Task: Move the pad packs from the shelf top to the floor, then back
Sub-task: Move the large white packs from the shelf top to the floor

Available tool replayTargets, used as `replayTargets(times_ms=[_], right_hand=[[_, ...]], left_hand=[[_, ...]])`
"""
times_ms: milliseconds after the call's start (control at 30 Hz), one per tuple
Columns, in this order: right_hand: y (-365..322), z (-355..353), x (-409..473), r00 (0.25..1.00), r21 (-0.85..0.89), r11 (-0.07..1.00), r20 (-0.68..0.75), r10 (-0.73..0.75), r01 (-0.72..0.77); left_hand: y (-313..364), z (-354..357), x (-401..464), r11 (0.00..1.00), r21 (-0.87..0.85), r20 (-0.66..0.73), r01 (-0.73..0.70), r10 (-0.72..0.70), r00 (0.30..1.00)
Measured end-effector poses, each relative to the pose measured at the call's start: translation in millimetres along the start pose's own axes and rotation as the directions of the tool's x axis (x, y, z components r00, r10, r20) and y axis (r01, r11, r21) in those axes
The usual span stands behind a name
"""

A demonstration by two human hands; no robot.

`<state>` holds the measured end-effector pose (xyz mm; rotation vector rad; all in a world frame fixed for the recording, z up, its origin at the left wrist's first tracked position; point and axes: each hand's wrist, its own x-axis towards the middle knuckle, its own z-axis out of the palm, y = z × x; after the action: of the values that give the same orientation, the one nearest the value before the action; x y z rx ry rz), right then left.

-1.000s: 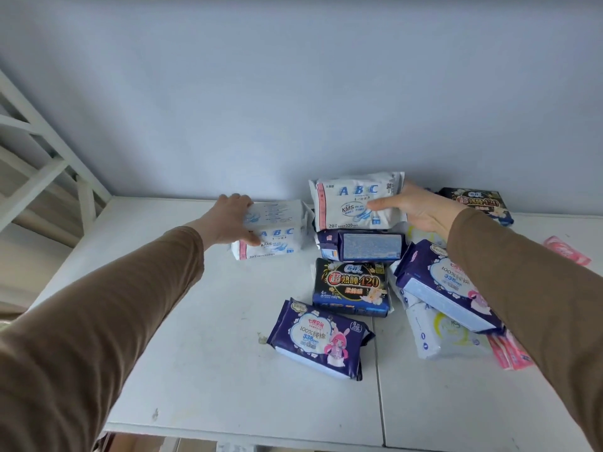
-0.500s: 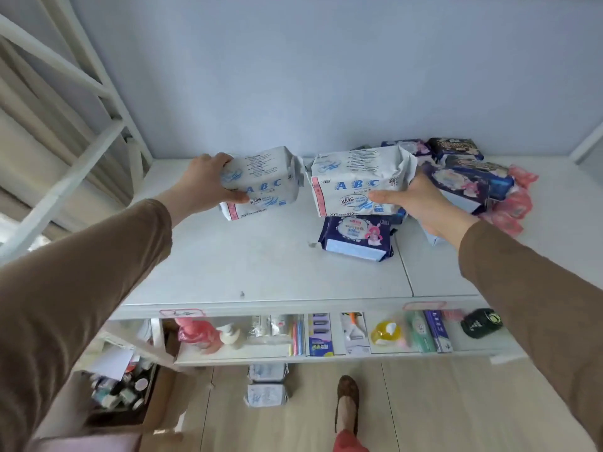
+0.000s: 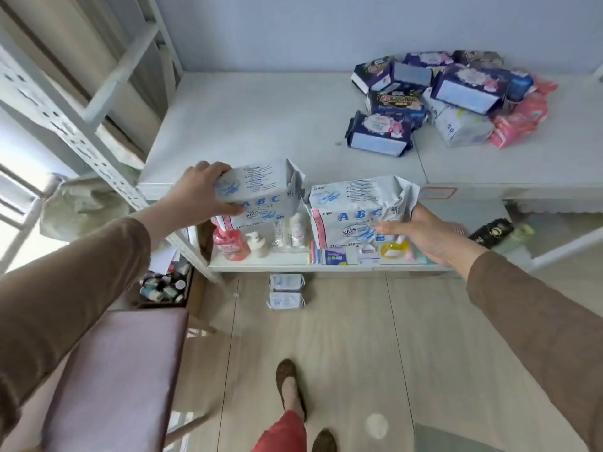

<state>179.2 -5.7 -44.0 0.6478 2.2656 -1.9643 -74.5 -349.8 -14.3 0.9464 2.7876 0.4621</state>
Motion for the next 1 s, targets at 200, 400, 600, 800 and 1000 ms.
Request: replayTargets(times_ms=[200, 400, 600, 800, 1000], right_hand=[[89, 61, -63, 0.991, 0.046, 0.992, -0.062, 0.123, -0.12], [172, 123, -82, 0.985, 0.069, 0.984, -0.042, 0.166, -0.163], [277, 196, -69, 0.975, -0.049, 0.974, 0.007, 0.22, -0.22], [425, 263, -30, 0.948, -0.073, 0.945, 0.014, 0.319, -0.317], [562, 296, 31, 0.948, -0.103, 0.943, 0.02, 0.319, -0.316]], left_hand=[[-32, 80, -86, 0.996, 0.056, 0.081, 0.064, -0.069, 0.994], [-75, 176, -132, 0.991, -0.011, 0.237, 0.135, -0.128, 0.963], [-132, 298, -140, 0.994, -0.004, 0.344, 0.106, -0.098, 0.934], [-179, 448, -130, 0.999, 0.022, 0.416, 0.046, -0.051, 0.908], [-211, 593, -103, 1.0, -0.006, 0.418, 0.018, -0.014, 0.909]])
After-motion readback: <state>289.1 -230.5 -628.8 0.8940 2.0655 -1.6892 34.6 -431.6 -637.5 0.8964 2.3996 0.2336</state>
